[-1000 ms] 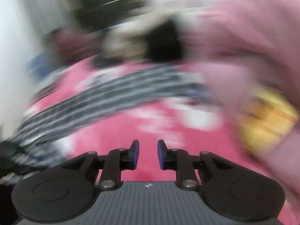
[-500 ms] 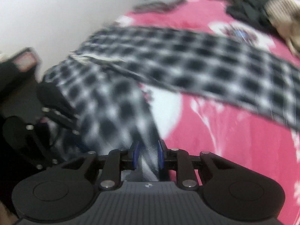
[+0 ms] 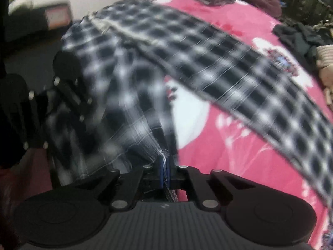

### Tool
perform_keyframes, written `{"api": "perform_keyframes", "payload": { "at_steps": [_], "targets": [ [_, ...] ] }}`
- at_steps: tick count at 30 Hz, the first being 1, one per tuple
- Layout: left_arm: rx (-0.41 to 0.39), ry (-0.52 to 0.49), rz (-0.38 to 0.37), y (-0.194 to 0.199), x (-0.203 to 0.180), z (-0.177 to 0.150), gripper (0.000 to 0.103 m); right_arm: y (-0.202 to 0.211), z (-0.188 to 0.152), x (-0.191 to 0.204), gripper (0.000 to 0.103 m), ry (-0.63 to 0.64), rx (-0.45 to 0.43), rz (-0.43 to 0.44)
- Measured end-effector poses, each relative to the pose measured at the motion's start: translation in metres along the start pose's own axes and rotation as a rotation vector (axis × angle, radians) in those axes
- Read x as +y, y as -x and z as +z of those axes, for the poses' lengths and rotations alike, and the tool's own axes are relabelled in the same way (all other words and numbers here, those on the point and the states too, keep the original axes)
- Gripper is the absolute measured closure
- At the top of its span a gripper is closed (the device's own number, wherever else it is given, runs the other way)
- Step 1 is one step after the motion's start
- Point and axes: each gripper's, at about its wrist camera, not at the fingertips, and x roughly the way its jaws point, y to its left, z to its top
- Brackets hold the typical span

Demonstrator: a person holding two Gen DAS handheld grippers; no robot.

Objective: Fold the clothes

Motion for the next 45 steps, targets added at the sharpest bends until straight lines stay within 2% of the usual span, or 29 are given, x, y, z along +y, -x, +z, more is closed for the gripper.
{"api": "perform_keyframes", "payload": {
  "at_steps": [8,14,17,21,23,26,29,31,32,34,37,40,42,44,45],
  "targets": [
    [-0.007,0.002,-0.01,0.004,-0.004,-0.005,0.058,0.023,0.007,-0.006,0.103,0.019,-0.019,-0.101],
    [0.011,0.031,-0.015,0.002,0.001,-0.009,0.057,-0.015,0.0,-0.025,0.103,-0.018,0.024,-0.135],
    [0.021,0.032,-0.002,0.003,-0.002,-0.007,0.056,-0.028,-0.017,-0.041,0.103,-0.072,0.049,-0.225],
    [0.027,0.033,0.026,0.016,0.002,0.0,0.056,-0.004,-0.04,-0.076,0.103,-0.29,0.001,-0.286],
    [0.004,0.029,0.054,0.026,0.007,0.007,0.056,0.021,-0.059,-0.089,0.103,-0.376,-0.022,-0.305],
    [-0.042,0.022,0.107,0.037,0.015,0.025,0.056,0.059,-0.099,-0.105,0.101,-0.518,-0.004,-0.365],
    [-0.099,-0.007,0.175,0.036,0.022,0.051,0.056,0.096,-0.149,-0.123,0.082,-0.744,0.02,-0.428],
    [-0.11,-0.044,0.204,0.028,0.025,0.067,0.056,0.118,-0.189,-0.132,0.059,-0.95,0.018,-0.457],
    [-0.11,-0.062,0.211,0.022,0.026,0.076,0.056,0.126,-0.208,-0.135,0.058,-1.054,0.011,-0.456],
    [-0.105,-0.096,0.223,0.008,0.029,0.09,0.055,0.135,-0.244,-0.138,0.046,-1.253,0.005,-0.442],
    [-0.081,-0.121,0.227,-0.012,0.032,0.104,0.054,0.139,-0.295,-0.141,0.044,-1.511,0.006,-0.428],
    [-0.048,-0.139,0.224,-0.024,0.032,0.108,0.055,0.136,-0.328,-0.14,0.04,-1.641,-0.018,-0.484],
    [-0.049,-0.173,0.239,-0.029,0.027,0.106,0.059,0.13,-0.34,-0.138,0.04,-1.668,-0.041,-0.462],
    [-0.057,-0.197,0.253,-0.031,0.02,0.104,0.069,0.124,-0.34,-0.135,0.05,-1.646,-0.059,-0.421],
    [-0.06,-0.195,0.256,-0.031,0.018,0.104,0.077,0.125,-0.335,-0.132,0.072,-1.611,-0.062,-0.428]
  ]
}}
